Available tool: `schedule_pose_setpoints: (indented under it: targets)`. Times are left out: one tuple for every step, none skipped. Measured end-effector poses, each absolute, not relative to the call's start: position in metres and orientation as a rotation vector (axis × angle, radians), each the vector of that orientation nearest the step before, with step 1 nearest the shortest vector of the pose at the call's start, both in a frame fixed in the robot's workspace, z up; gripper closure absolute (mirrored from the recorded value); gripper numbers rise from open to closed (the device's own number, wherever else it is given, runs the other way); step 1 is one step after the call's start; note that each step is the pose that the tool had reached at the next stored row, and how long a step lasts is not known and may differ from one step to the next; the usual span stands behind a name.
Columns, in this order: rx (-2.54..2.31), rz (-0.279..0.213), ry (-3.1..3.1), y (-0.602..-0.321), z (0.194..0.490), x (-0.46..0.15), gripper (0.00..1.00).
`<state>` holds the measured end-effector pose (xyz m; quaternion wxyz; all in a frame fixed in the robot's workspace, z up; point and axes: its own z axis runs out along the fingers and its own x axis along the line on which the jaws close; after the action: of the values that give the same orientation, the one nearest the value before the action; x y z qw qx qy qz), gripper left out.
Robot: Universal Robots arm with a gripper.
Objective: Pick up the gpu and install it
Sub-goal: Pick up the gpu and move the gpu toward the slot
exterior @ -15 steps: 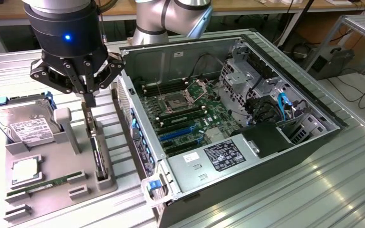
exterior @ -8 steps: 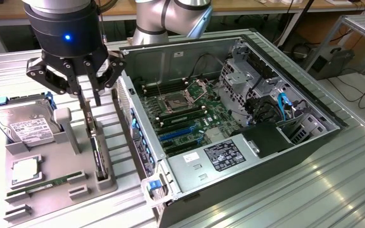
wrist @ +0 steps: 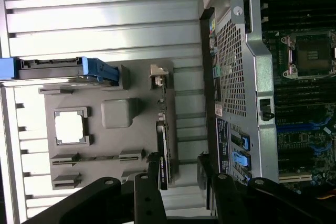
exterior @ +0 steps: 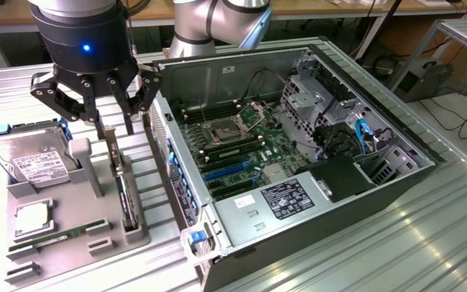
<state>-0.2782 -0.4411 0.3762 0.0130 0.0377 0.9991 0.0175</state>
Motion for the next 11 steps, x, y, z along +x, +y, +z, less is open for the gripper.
schedule_pose_setpoints:
  targets:
    - [0.117,0.055,3.113,-0.4411,0.3762,-0.2782,0.58]
    - [0.117,0.055,3.113,-0.4411,0.3762,-0.2782,0.58]
    - [0.117,0.055,3.113,-0.4411,0.3762,-0.2782,0.58]
    - [0.117,0.055,3.113,-0.4411,0.3762,-0.2782,0.58]
    - [0.117,0.055,3.113,-0.4411,0.3762,-0.2782,0.58]
    - [0.117,0.055,3.113,-0.4411,0.3762,-0.2782,0.58]
    - [0.117,0.054,3.113,-0.4411,0.3762,-0.2782,0.58]
    - [0.117,0.055,3.113,-0.4411,0.3758,-0.2785,0.58]
    - [0.117,0.055,3.113,-0.4412,0.3748,-0.2786,0.58]
    - [0.117,0.054,3.113,-0.4411,0.3735,-0.279,0.58]
    - [0.117,0.055,3.113,-0.4411,0.3704,-0.2806,0.58]
